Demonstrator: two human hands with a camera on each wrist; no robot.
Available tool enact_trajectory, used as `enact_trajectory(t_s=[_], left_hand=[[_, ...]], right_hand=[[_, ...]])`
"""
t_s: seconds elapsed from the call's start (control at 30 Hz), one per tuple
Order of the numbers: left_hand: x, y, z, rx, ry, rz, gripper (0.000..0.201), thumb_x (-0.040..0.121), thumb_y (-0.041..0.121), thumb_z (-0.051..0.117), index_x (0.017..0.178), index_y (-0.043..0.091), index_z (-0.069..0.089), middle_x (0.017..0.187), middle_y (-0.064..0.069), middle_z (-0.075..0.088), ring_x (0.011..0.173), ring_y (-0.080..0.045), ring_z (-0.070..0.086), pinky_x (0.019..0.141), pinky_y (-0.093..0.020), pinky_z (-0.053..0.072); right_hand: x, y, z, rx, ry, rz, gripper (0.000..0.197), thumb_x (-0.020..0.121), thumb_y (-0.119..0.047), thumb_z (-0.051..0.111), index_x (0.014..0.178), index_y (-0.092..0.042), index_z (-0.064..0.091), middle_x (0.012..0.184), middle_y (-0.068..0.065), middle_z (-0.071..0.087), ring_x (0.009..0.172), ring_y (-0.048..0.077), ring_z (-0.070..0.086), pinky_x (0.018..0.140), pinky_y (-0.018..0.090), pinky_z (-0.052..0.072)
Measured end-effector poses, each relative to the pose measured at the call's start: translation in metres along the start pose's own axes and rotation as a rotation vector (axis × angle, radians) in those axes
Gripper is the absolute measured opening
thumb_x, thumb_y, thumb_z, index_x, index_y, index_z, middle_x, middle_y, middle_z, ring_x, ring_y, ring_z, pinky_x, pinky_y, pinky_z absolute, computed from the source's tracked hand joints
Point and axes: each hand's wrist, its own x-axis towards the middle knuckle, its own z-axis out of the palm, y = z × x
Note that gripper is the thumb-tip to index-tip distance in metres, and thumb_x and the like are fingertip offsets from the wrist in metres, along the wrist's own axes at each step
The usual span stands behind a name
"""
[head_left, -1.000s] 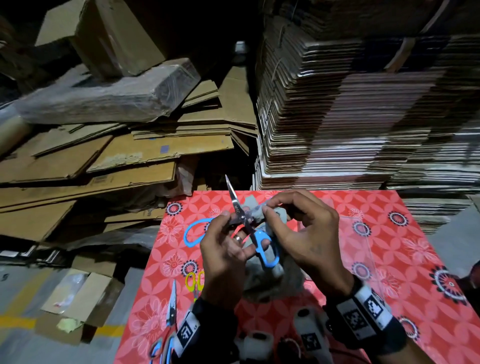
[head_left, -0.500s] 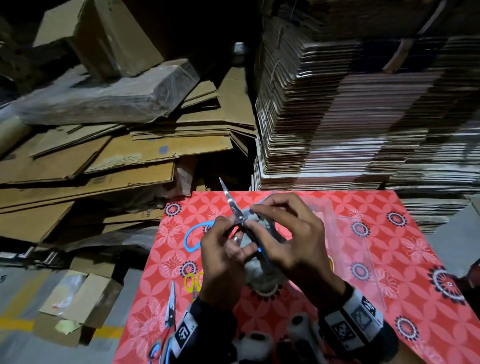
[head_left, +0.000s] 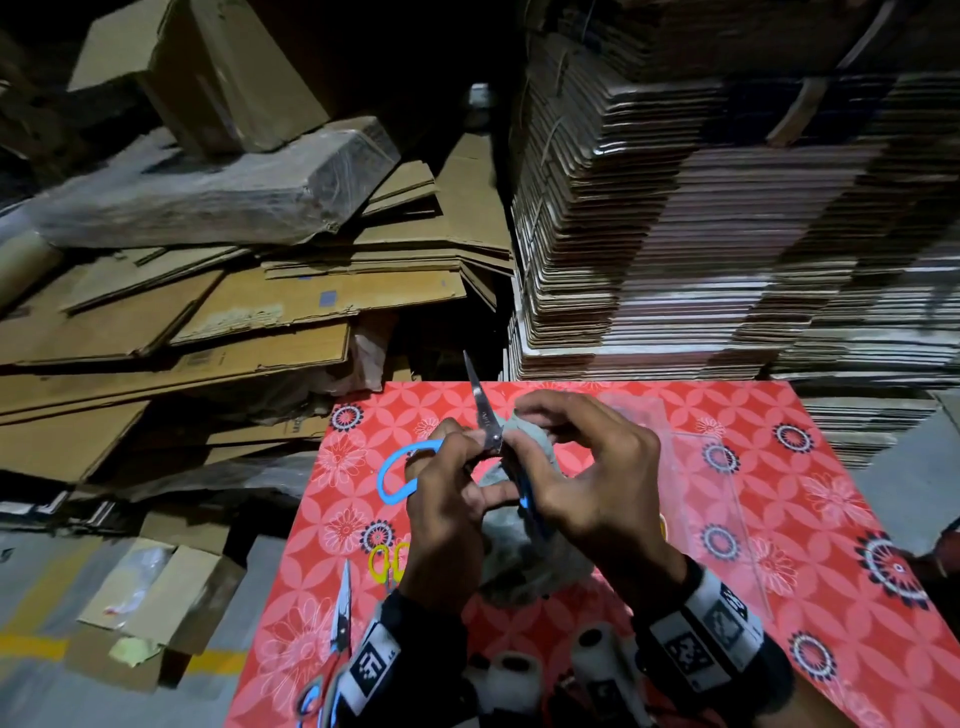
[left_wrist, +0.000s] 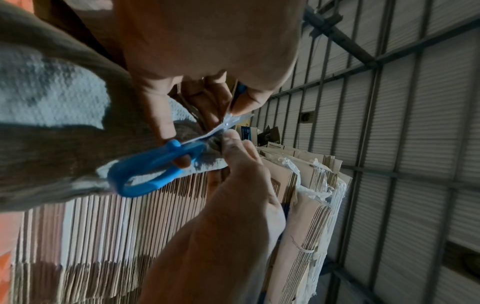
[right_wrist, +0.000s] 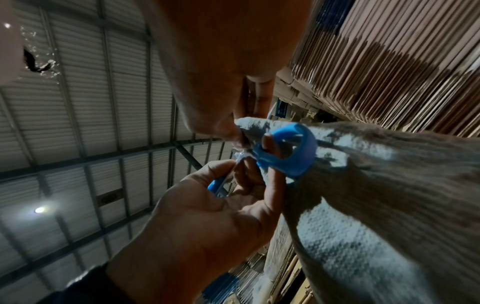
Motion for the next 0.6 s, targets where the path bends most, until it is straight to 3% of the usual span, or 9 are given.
enact_trajectory(t_s=[0.07, 0.13, 0.27, 0.43, 0.53, 0.6], left_hand=[[0.001, 0.000, 0.000, 0.079, 0.035, 0.024, 0.027, 0.091, 0.022, 0.054, 0.074, 0.018, 0.075, 0.097, -0.016, 0.050, 0.103, -0.029, 0.067, 0.075, -0.053, 0.060], [0.002, 0.001, 0.001, 0.135, 0.055, 0.030, 0.030, 0.091, 0.020, 0.051, 0.077, 0.016, 0.077, 0.096, -0.014, 0.050, 0.099, -0.027, 0.068, 0.074, -0.052, 0.062], [0.002, 0.005, 0.006, 0.122, 0.098, -0.033, 0.028, 0.087, 0.021, 0.055, 0.086, -0.001, 0.073, 0.090, -0.008, 0.057, 0.090, -0.019, 0.072, 0.078, -0.054, 0.062], [0.002, 0.007, 0.007, 0.144, 0.103, -0.037, 0.027, 0.095, 0.012, 0.053, 0.072, 0.007, 0.068, 0.087, -0.011, 0.054, 0.081, -0.018, 0.072, 0.069, -0.044, 0.062], [-0.001, 0.009, 0.012, 0.116, 0.128, -0.077, 0.021, 0.099, -0.001, 0.047, 0.080, -0.004, 0.055, 0.076, -0.006, 0.059, 0.068, -0.017, 0.073, 0.057, -0.037, 0.061], [-0.002, 0.010, 0.012, 0.095, 0.158, -0.083, 0.020, 0.097, -0.003, 0.048, 0.077, -0.002, 0.048, 0.070, -0.004, 0.058, 0.064, -0.018, 0.070, 0.054, -0.034, 0.059]], right_hand=[[0.003, 0.001, 0.001, 0.028, 0.010, 0.071, 0.025, 0.081, -0.003, 0.084, 0.100, -0.016, 0.075, 0.086, -0.007, 0.074, 0.081, 0.011, 0.072, 0.073, 0.032, 0.060], [0.004, 0.002, 0.002, 0.035, 0.017, 0.103, 0.024, 0.083, -0.005, 0.082, 0.101, -0.018, 0.073, 0.086, -0.007, 0.073, 0.081, 0.014, 0.071, 0.073, 0.032, 0.060], [0.000, 0.000, 0.005, 0.052, 0.028, 0.097, 0.018, 0.086, -0.005, 0.081, 0.096, -0.017, 0.072, 0.085, -0.008, 0.071, 0.080, 0.013, 0.070, 0.071, 0.033, 0.058], [0.004, 0.001, 0.002, 0.088, -0.016, 0.128, 0.018, 0.084, -0.005, 0.082, 0.089, -0.017, 0.071, 0.080, -0.011, 0.070, 0.074, 0.012, 0.069, 0.069, 0.036, 0.059], [0.009, 0.008, -0.003, 0.071, 0.037, 0.185, 0.021, 0.084, -0.009, 0.083, 0.089, -0.021, 0.067, 0.079, -0.011, 0.068, 0.073, 0.013, 0.068, 0.069, 0.035, 0.059], [0.003, -0.002, 0.001, 0.079, 0.001, 0.187, 0.023, 0.084, -0.009, 0.082, 0.087, -0.025, 0.066, 0.079, -0.012, 0.068, 0.073, 0.013, 0.068, 0.069, 0.034, 0.059]])
